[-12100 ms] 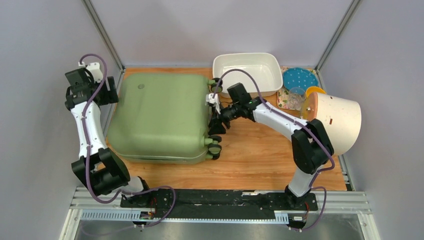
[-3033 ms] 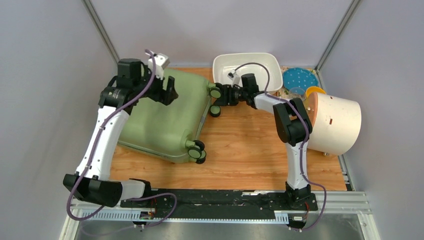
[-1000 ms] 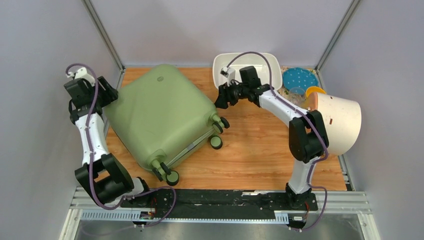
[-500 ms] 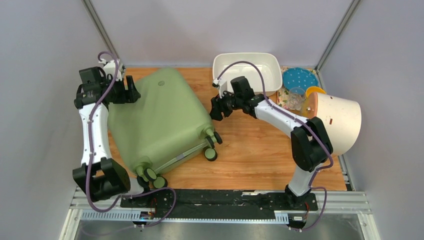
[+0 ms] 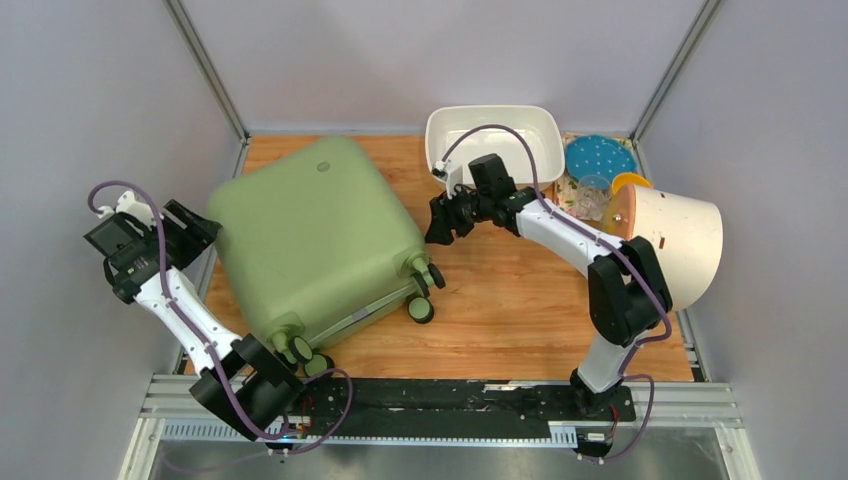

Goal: Open, take out, and arrange the luggage

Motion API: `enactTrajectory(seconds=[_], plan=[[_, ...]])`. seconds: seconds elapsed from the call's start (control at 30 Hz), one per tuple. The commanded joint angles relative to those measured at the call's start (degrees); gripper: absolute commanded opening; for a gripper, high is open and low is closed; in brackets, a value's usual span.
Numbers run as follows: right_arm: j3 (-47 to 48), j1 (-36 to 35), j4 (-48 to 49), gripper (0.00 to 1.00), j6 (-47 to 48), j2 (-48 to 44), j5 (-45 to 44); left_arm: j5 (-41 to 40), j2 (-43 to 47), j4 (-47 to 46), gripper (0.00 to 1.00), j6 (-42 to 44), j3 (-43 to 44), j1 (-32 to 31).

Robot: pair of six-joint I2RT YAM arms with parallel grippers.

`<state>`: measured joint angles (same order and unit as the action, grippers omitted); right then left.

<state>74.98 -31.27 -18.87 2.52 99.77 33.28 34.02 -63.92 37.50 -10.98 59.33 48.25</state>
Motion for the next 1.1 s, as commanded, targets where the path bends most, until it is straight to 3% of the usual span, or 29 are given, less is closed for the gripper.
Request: enactTrajectory(seconds=[0.0, 0.2, 0.33, 0.37, 0.53, 0.63, 0.87, 1.0, 1.07], plan=[[1.6, 2.2, -5.3, 0.60, 2.2, -3.2, 2.3, -1.7, -5.7, 9.9, 0.71, -0.4, -9.6, -2.6], [1.3, 3.0, -5.9, 0.60, 3.2, -2.6, 4.4, -5.2, -10.6, -2.1, 0.71, -9.1, -7.4, -18.2], [4.2, 3.1, -5.4, 0.60, 2.4, 0.0, 4.8, -4.3, -19.1, -8.4, 0.71, -13.3, -1.5, -20.4], [4.9, 3.1, -5.4, 0.60, 2.4, 0.6, 4.4, -0.8, -22.6, -9.7, 0.71, -14.8, 1.3, -20.4], [4.7, 4.1, -5.8, 0.60, 2.3, 0.7, 4.3, 4.0, -25.0, -14.4, 0.70, -14.7, 4.7, -21.3], [2.5, 4.2, -6.2, 0.60, 2.1, -1.0, 5.7, 4.0, -24.9, -11.6, 0.70, -9.3, 11.0, -21.5], [-1.9, 1.6, 0.6, 0.60, -1.9, -3.2, 8.3, 3.0, -21.3, 9.0, 0.79, 11.3, 26.7, -24.1], [1.6, -0.5, 3.0, 0.60, -5.7, -0.5, 8.6, -1.3, -15.6, 19.3, 0.80, 19.3, 24.0, -27.9], [3.2, -1.0, 2.8, 0.60, -5.8, 0.4, 7.7, -0.9, -9.5, 18.7, 0.81, 17.6, 15.9, -24.6]])
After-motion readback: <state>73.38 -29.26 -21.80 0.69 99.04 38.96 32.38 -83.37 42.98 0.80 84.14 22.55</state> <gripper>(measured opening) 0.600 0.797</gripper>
